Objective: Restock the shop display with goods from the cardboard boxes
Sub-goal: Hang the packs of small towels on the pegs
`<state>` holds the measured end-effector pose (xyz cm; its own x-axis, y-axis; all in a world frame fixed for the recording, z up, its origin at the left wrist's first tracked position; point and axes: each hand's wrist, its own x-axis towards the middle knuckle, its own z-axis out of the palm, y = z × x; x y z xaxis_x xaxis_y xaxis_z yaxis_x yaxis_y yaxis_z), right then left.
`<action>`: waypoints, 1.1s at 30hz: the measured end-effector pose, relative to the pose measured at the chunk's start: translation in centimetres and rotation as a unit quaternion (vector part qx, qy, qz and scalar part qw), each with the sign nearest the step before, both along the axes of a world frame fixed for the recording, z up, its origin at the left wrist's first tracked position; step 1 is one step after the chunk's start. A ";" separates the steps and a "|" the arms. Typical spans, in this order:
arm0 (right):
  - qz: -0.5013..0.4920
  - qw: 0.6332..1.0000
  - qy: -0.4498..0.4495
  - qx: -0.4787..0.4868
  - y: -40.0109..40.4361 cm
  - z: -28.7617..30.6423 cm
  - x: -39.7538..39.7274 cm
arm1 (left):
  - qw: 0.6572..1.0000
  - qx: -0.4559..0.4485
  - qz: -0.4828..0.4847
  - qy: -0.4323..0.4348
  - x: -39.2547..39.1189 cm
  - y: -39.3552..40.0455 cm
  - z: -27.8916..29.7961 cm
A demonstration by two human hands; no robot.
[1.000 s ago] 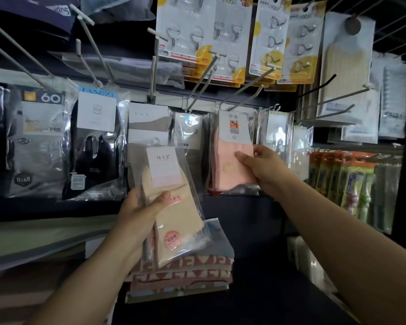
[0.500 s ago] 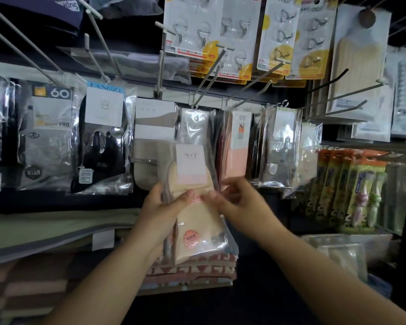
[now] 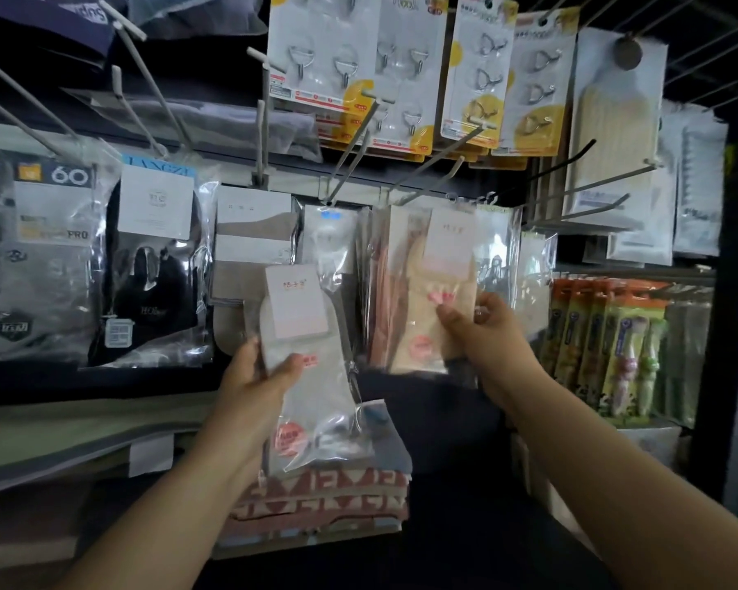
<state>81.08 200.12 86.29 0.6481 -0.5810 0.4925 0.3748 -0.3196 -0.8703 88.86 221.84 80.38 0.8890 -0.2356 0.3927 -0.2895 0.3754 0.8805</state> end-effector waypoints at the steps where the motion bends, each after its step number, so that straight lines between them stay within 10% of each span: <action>1: 0.011 1.000 0.000 0.001 -0.1 0.8 0.2 | 1.000 -0.001 0.000 -0.002 0.0 0.0 0.1; 11: 0.133 0.991 0.034 0.002 -0.7 1.3 1.8 | 1.000 0.001 -0.001 0.003 0.3 -0.2 -0.2; 17: -0.167 0.971 0.060 -0.162 0.0 -2.6 1.2 | 1.000 -0.005 -0.011 0.000 0.0 -0.8 -0.3; 20: -0.146 0.959 -0.015 -0.243 2.7 -4.2 0.1 | 1.000 -0.005 -0.019 -0.011 -0.2 -1.5 -0.1; 24: 0.046 0.980 0.056 -0.184 5.3 -4.7 0.4 | 0.996 -0.007 -0.084 -0.033 -1.2 -2.7 0.2; 33: -0.002 1.000 0.009 0.003 1.3 -1.7 -0.4 | 0.995 0.037 -0.045 -0.076 -0.9 -2.7 0.5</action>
<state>80.68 201.38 84.54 0.6546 -0.5855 0.4782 0.3589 -0.3160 -0.8783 87.95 219.18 80.88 0.7949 -0.3443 0.4995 -0.3899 0.3408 0.8555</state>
